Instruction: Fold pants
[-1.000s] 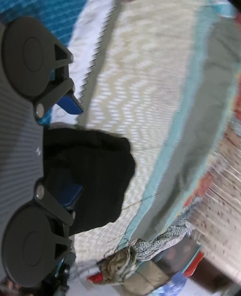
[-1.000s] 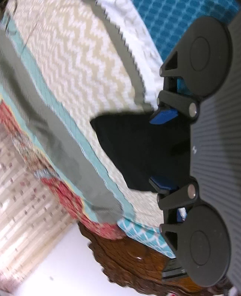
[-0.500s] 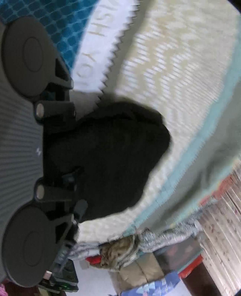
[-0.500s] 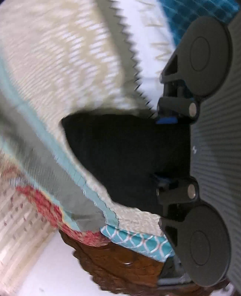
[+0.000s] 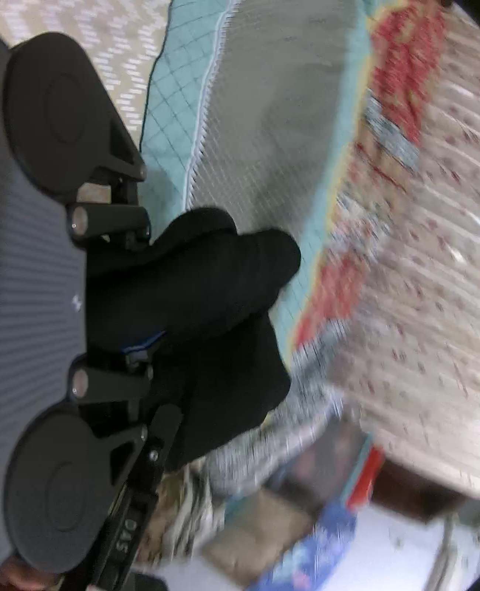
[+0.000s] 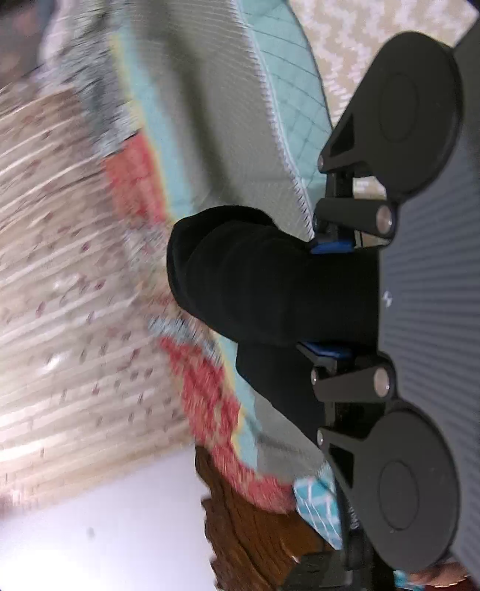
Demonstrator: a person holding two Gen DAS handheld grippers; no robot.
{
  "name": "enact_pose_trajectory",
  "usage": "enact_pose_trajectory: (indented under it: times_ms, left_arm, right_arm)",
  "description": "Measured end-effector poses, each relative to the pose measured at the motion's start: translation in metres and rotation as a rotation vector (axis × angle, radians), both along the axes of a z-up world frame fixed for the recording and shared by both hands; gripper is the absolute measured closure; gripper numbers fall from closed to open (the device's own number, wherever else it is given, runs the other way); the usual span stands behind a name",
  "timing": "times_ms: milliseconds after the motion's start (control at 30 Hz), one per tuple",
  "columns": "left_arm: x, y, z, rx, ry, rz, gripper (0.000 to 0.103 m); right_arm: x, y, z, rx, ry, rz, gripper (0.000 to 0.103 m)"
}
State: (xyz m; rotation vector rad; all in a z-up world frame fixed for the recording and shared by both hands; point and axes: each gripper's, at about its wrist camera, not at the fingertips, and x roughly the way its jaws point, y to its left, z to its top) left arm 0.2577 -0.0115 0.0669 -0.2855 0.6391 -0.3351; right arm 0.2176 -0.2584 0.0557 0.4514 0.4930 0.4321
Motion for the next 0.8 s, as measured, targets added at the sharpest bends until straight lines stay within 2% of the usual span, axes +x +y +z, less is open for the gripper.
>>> enact_pose_trajectory:
  times_ms: [67, 100, 133, 167, 200, 233, 267, 300, 400, 500, 533, 633, 733, 800]
  left_arm:
    - [0.034, -0.003, -0.039, 0.052, 0.105, 0.057, 0.067]
    - [0.049, -0.004, -0.065, 0.100, 0.187, 0.089, 0.067]
    - [0.057, -0.006, -0.084, 0.140, 0.227, 0.125, 0.051]
    - [0.055, -0.004, -0.090, 0.117, 0.191, 0.145, 0.049]
    - [0.053, -0.003, -0.090, 0.096, 0.170, 0.149, 0.048]
    - [0.052, -0.003, -0.088, 0.089, 0.180, 0.149, 0.046]
    - [0.053, -0.004, -0.085, 0.096, 0.192, 0.149, 0.045]
    - [0.052, -0.004, -0.081, 0.111, 0.197, 0.146, 0.041]
    - [0.026, 0.008, -0.061, 0.150, 0.176, 0.147, 0.040]
    - [-0.019, 0.015, -0.043, 0.206, 0.149, 0.166, 0.038]
    - [-0.039, 0.017, -0.038, 0.215, 0.148, 0.171, 0.034]
    - [-0.085, 0.021, -0.032, 0.259, 0.184, 0.170, 0.032]
    - [-0.132, 0.015, -0.028, 0.329, 0.185, 0.164, 0.031]
    - [-0.159, 0.009, -0.025, 0.372, 0.180, 0.163, 0.026]
  right_arm:
    - [0.037, 0.005, -0.040, 0.001, 0.120, -0.017, 0.055]
    - [0.056, 0.011, -0.065, -0.019, 0.210, -0.026, 0.054]
    - [0.067, 0.014, -0.085, -0.049, 0.285, -0.053, 0.051]
    - [0.072, 0.010, -0.102, -0.025, 0.315, -0.091, 0.044]
    - [0.070, 0.000, -0.109, 0.078, 0.306, -0.100, 0.042]
    - [0.069, -0.007, -0.110, 0.119, 0.311, -0.098, 0.043]
    - [0.067, -0.010, -0.108, 0.107, 0.312, -0.085, 0.043]
    - [0.064, -0.012, -0.104, 0.086, 0.302, -0.072, 0.039]
    - [0.037, -0.020, -0.081, 0.009, 0.263, -0.103, 0.033]
    - [-0.004, -0.026, -0.067, -0.033, 0.256, -0.127, 0.033]
    - [-0.023, -0.030, -0.063, -0.029, 0.257, -0.124, 0.033]
    - [-0.063, -0.021, -0.064, -0.041, 0.274, -0.109, 0.033]
    - [-0.102, -0.002, -0.063, -0.128, 0.280, -0.095, 0.032]
    - [-0.130, 0.008, -0.061, -0.170, 0.282, -0.096, 0.025]
